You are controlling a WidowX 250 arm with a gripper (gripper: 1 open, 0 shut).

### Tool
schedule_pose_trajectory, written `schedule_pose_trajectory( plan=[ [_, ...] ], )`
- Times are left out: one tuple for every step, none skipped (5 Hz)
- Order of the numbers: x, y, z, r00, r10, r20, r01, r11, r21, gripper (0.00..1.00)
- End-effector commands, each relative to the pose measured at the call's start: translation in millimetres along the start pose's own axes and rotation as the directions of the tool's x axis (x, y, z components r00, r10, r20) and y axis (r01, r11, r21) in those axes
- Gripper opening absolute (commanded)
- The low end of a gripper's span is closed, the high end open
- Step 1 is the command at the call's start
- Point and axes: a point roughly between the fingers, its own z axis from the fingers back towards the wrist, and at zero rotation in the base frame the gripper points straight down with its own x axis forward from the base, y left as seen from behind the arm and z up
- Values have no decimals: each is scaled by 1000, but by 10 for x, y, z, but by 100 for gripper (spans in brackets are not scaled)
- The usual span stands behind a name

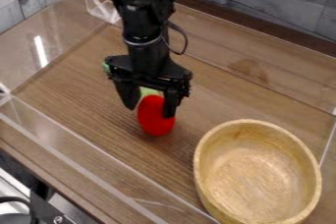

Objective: Move the red fruit to the right

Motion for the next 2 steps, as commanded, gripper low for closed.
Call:
schedule_pose_trajectory(
  plan=[
    [201,38,33,999,-2,48,2,1000,-2,100],
    [249,61,3,999,-3,47,4,1000,-11,100]
  ],
)
